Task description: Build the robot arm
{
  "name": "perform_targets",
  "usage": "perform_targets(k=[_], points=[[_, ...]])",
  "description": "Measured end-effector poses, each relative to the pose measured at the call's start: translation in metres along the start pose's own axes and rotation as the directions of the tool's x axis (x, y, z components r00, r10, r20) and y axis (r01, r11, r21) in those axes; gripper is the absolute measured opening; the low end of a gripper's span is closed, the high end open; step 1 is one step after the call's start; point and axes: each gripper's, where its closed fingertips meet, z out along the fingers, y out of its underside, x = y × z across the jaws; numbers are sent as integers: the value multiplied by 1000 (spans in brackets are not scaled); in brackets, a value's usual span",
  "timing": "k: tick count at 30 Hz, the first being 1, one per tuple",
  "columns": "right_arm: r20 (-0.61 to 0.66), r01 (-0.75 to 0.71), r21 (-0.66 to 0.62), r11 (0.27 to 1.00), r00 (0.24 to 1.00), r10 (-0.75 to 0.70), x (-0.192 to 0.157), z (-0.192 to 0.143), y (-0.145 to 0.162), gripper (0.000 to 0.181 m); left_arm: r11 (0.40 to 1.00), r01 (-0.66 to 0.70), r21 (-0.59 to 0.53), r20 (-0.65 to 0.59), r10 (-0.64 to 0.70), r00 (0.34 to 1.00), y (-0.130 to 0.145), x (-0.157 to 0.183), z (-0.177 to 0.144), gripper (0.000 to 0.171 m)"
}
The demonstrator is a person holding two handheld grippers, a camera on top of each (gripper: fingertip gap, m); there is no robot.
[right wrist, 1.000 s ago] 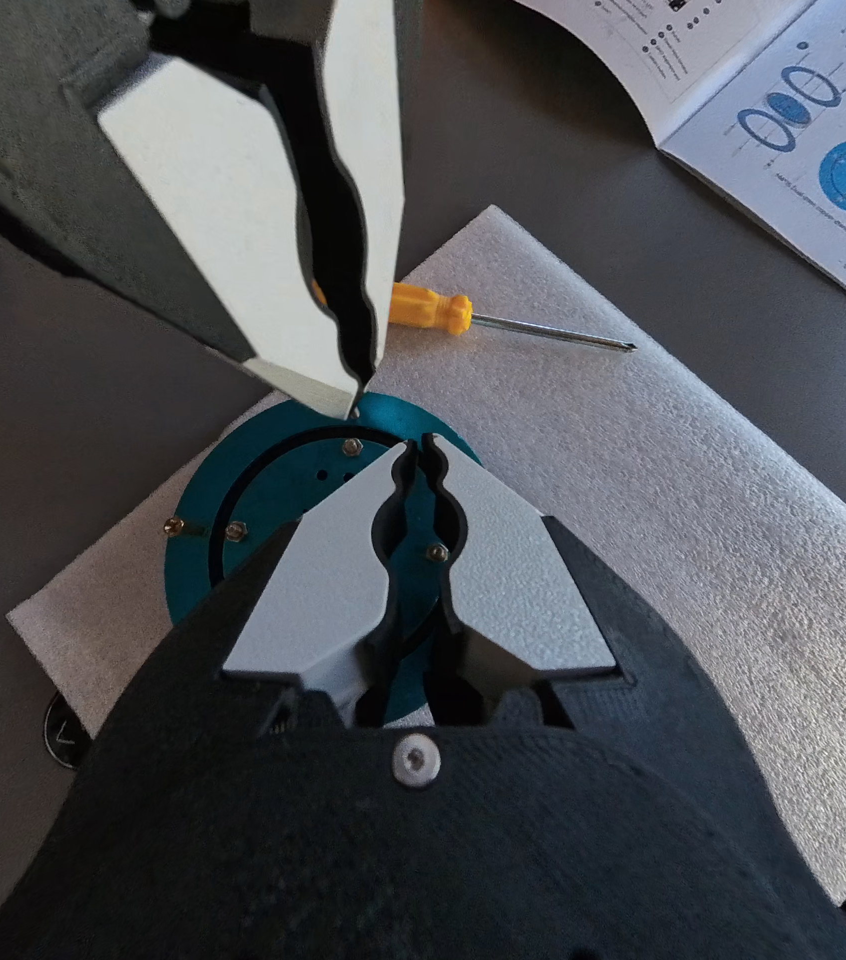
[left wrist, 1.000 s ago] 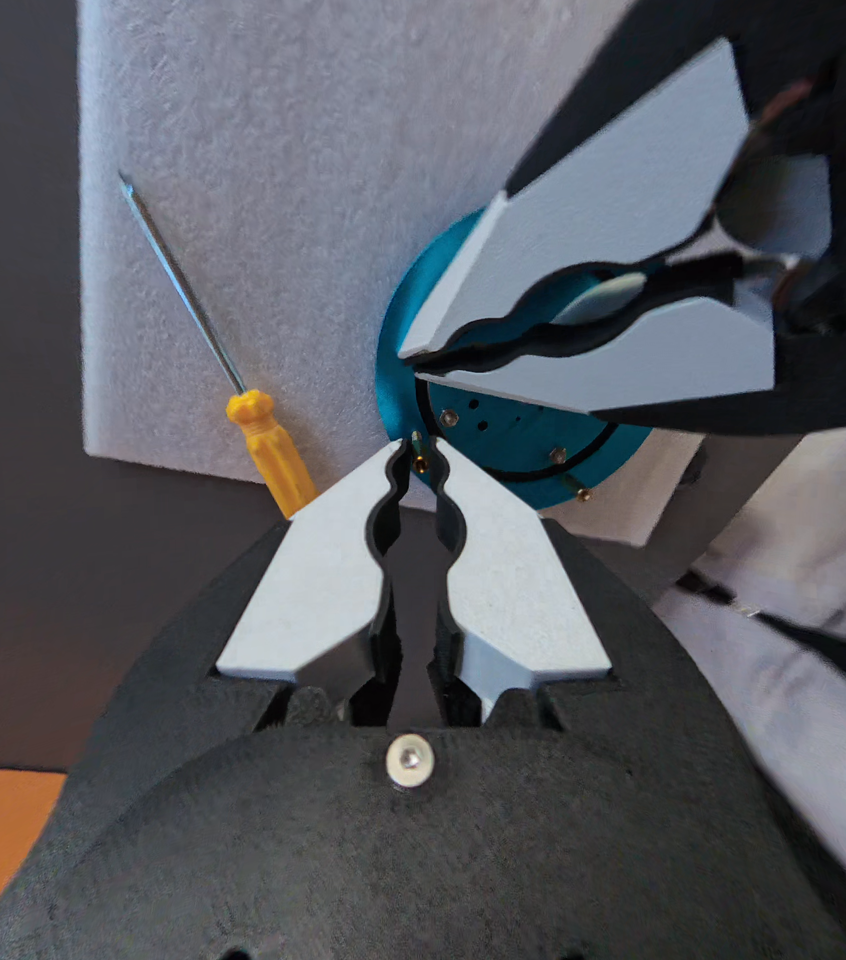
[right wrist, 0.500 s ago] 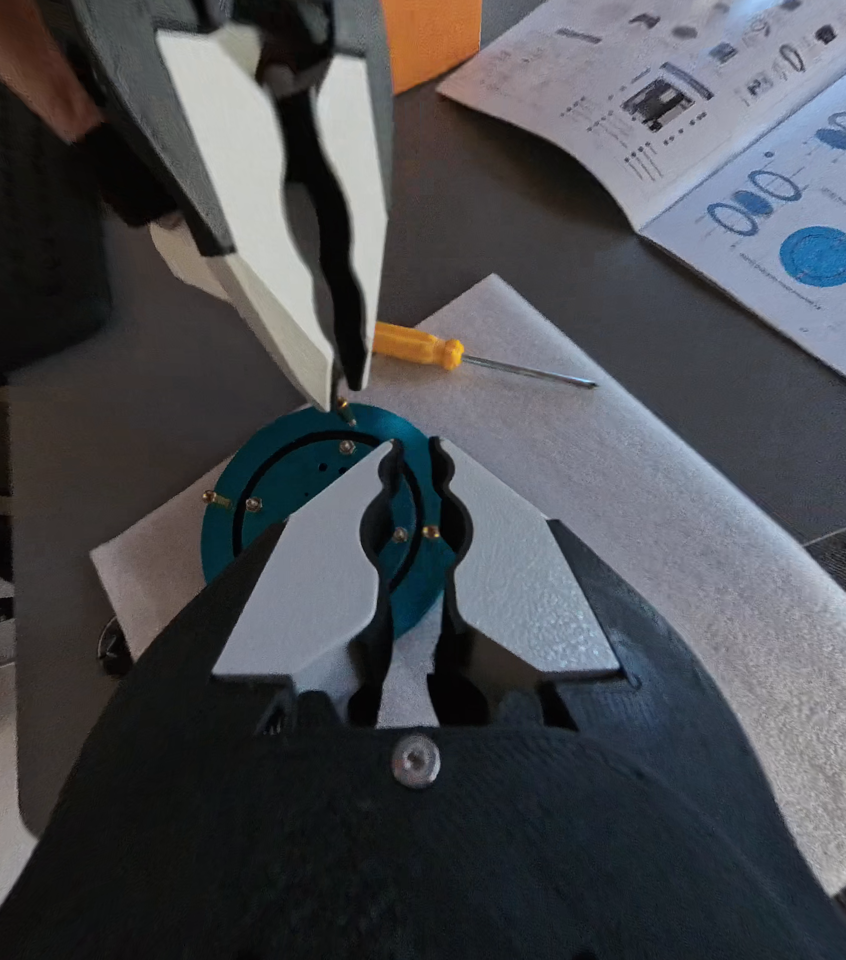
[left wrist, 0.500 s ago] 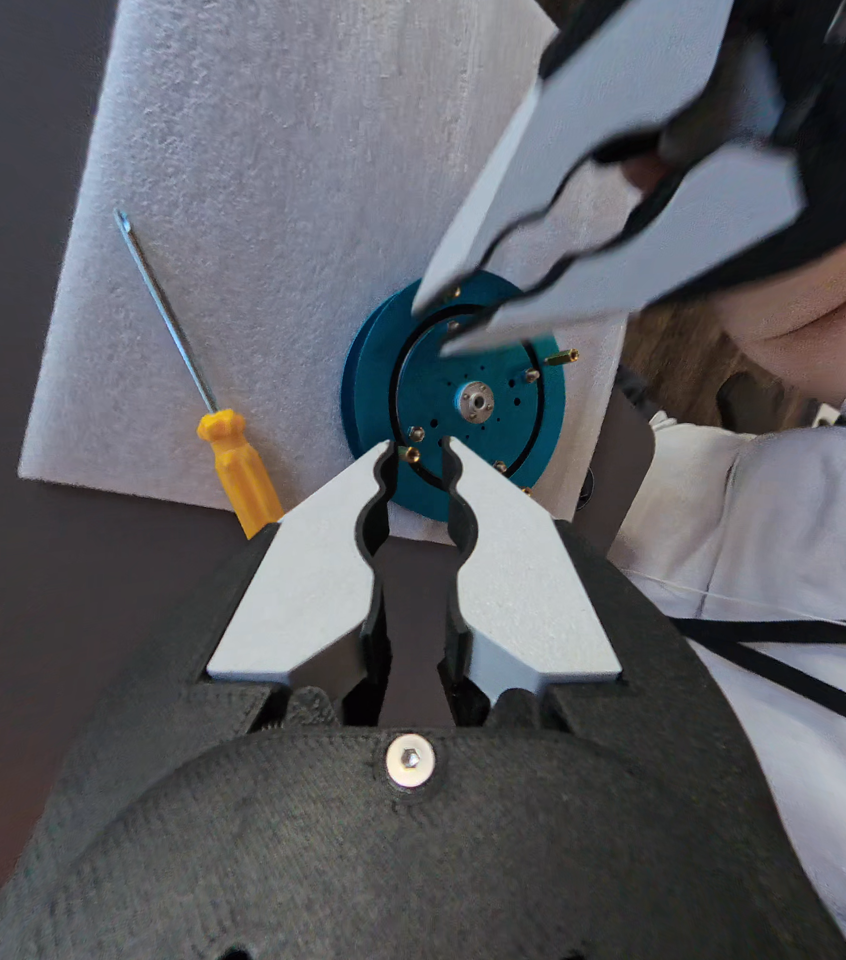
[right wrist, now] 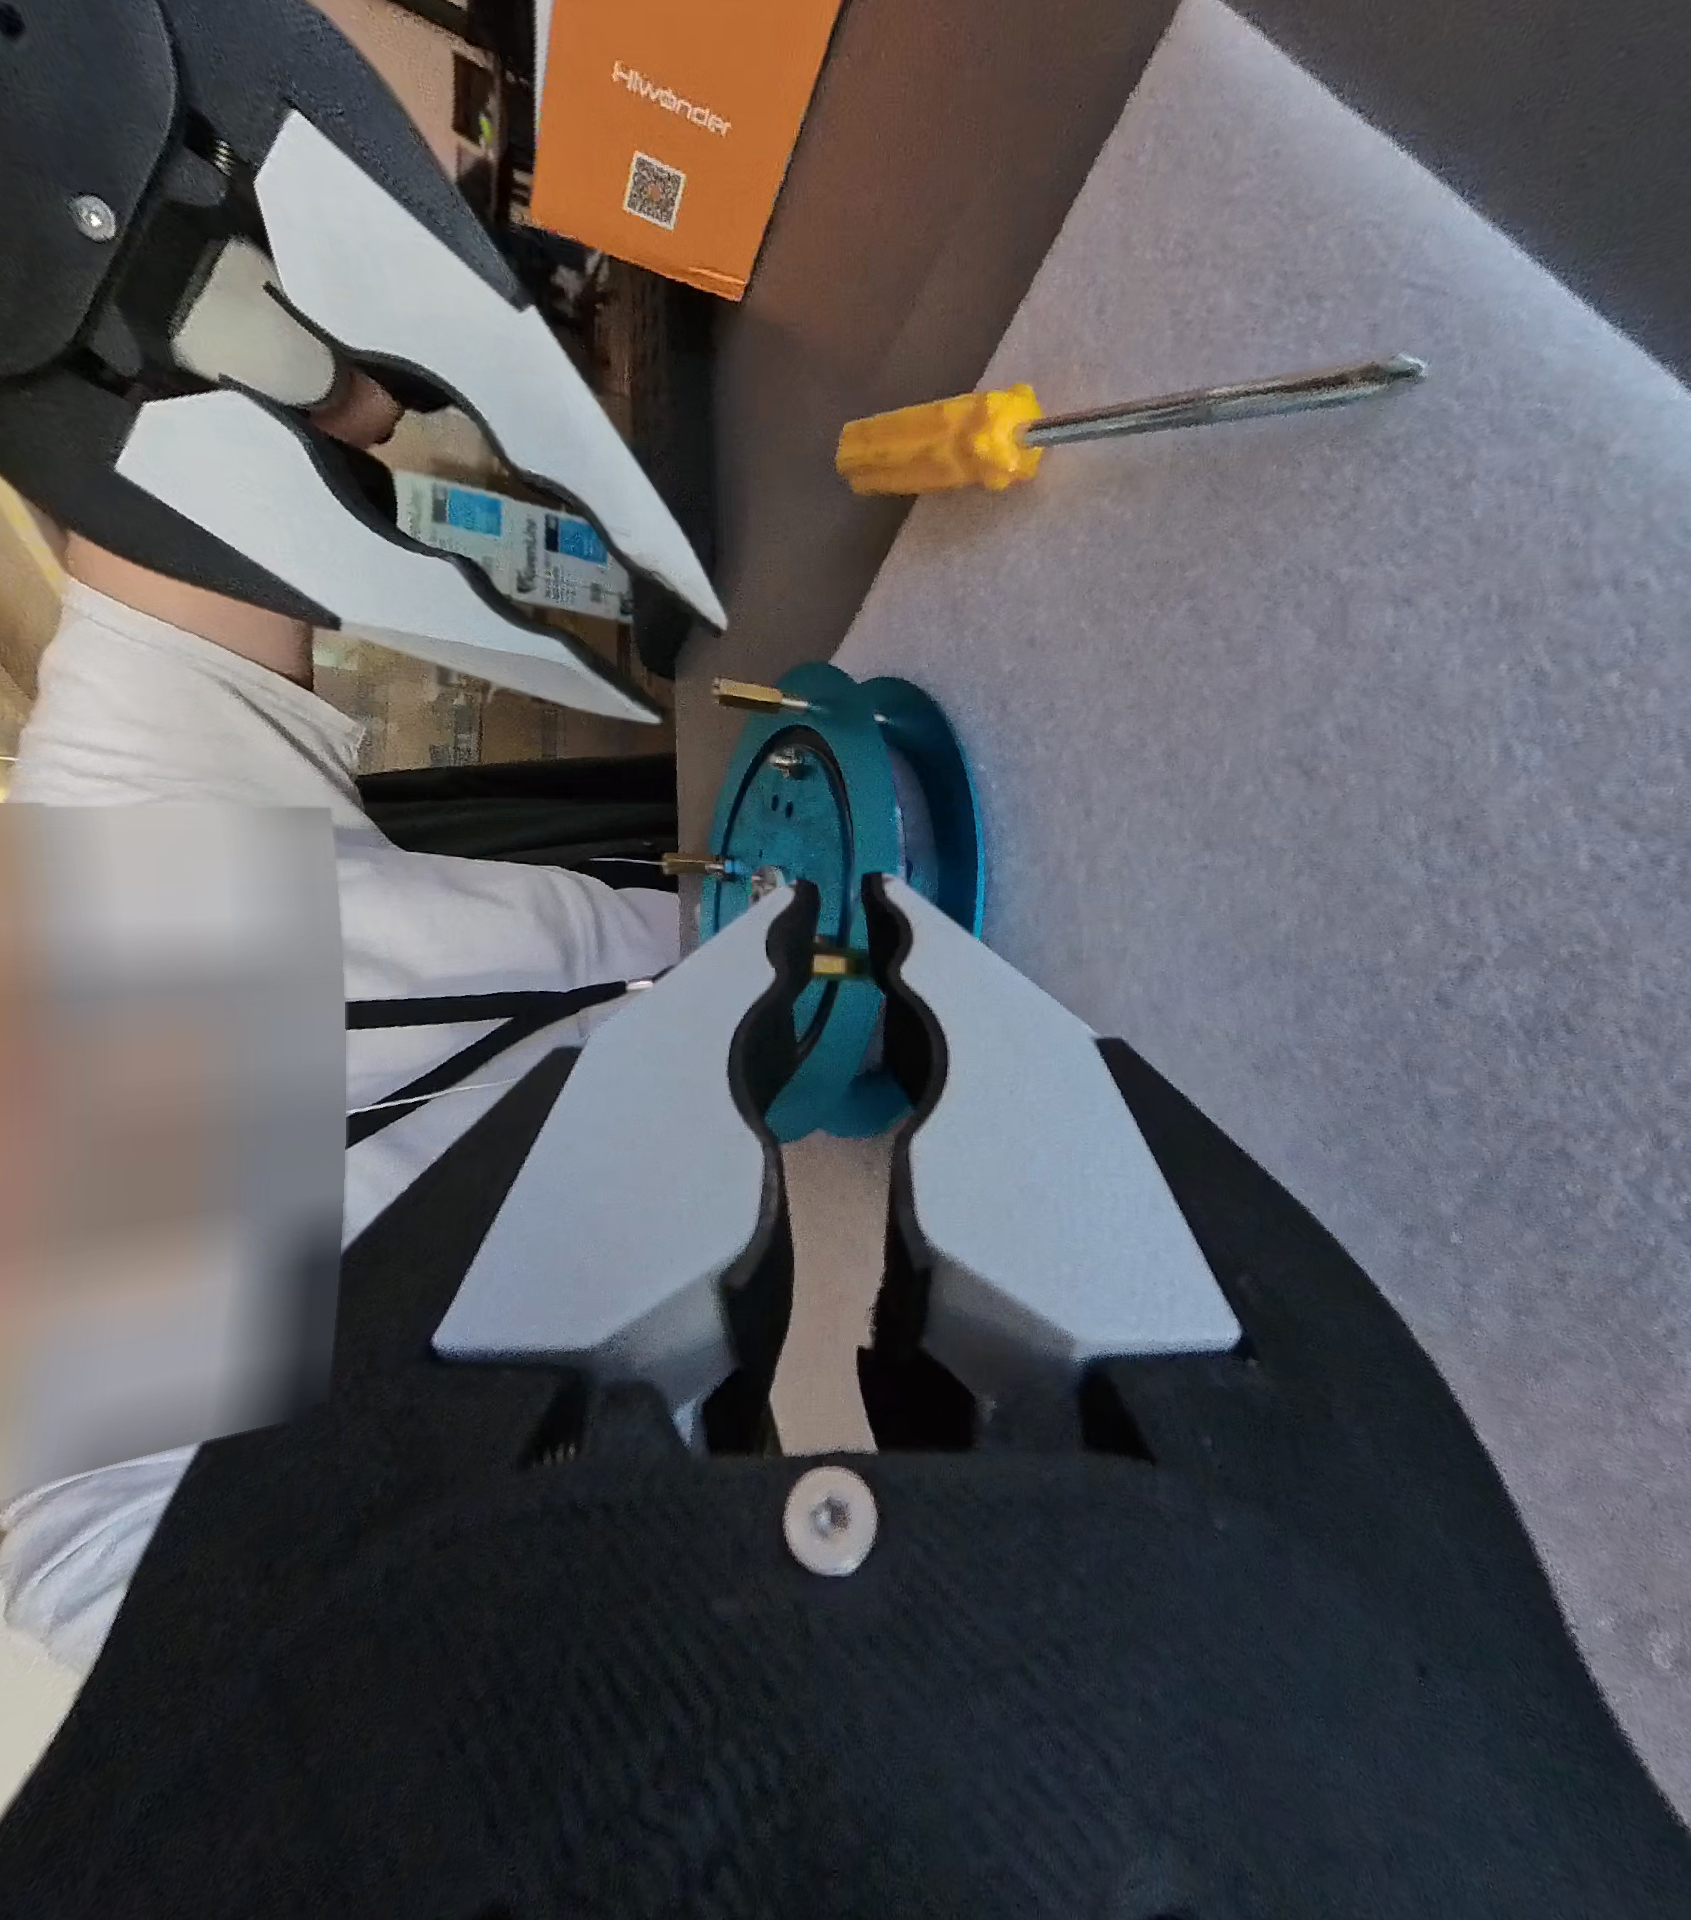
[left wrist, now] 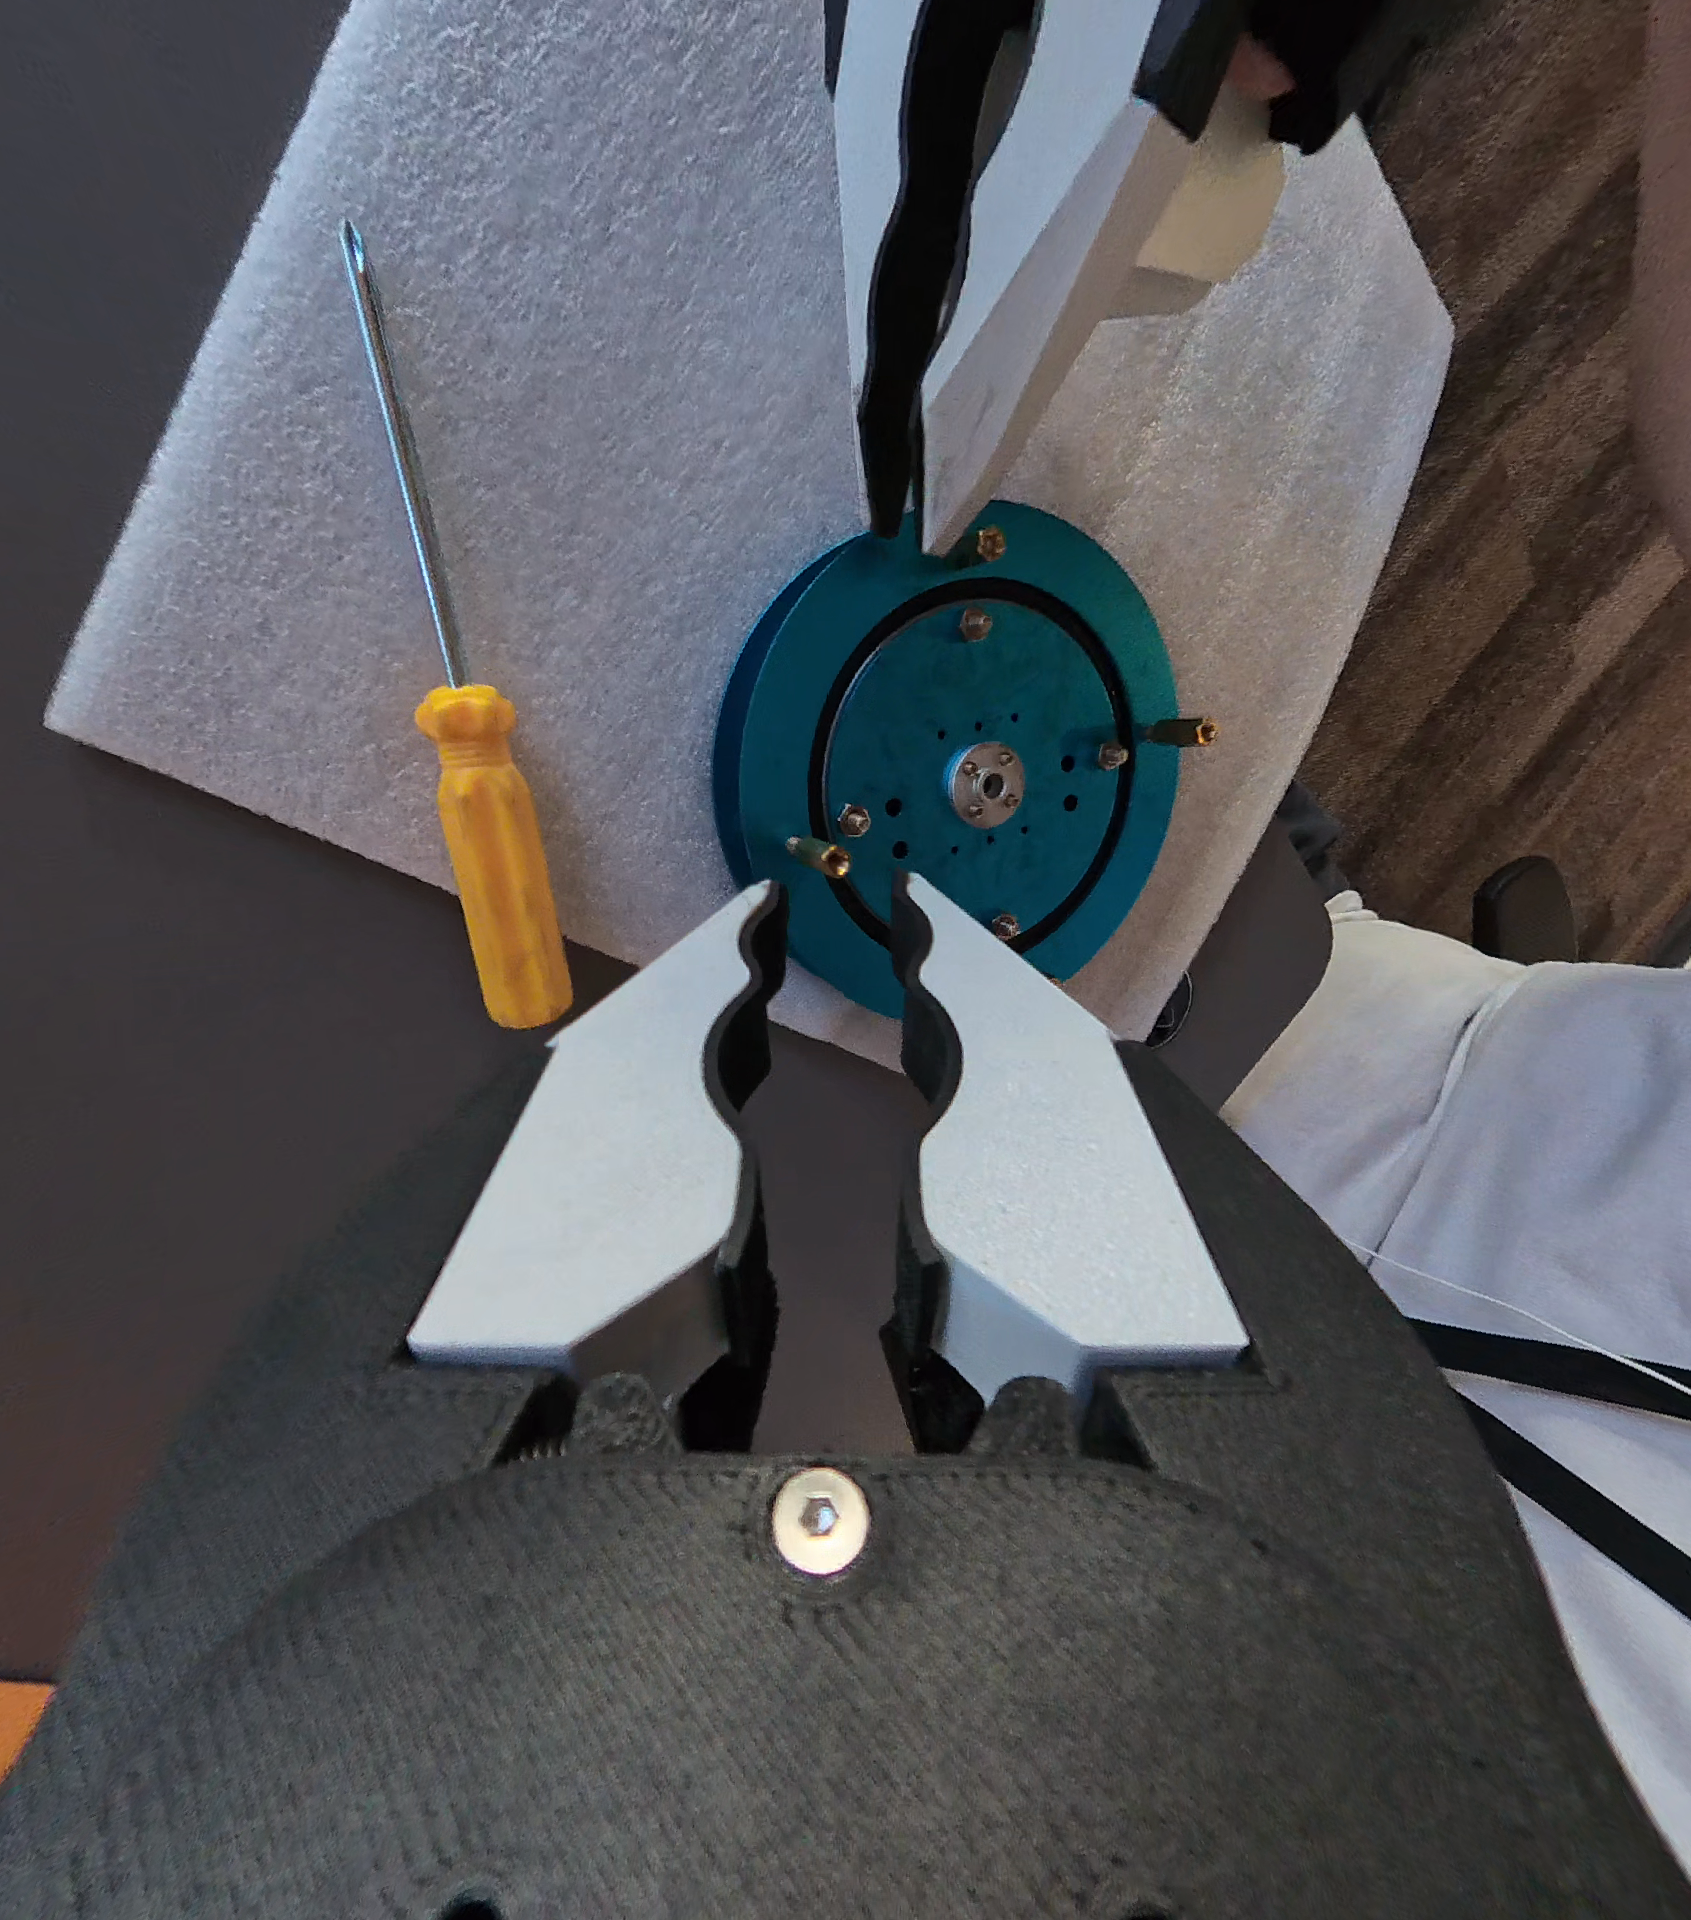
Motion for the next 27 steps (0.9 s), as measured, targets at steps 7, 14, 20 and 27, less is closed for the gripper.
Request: perform_targets(k=[7, 14, 20, 27], points=[[7, -6, 26, 1000, 1000, 6, 7, -4, -2, 8, 1000, -18, -20, 64, 19, 998, -1, -2, 2, 13], [84, -55, -27, 998, 995, 57, 7, 6, 6, 3, 999, 2, -51, 69, 1, 998, 3, -3, 9, 10], [142, -73, -19, 997, 987, 75, 6, 6, 6, 2, 996, 70, -45, 73, -67, 995, 0, -4, 1, 15], [147, -58, -6, 998, 987, 58, 7, 6, 5, 2, 992, 90, -89, 113, -80, 990, 0, -3, 10, 6]])
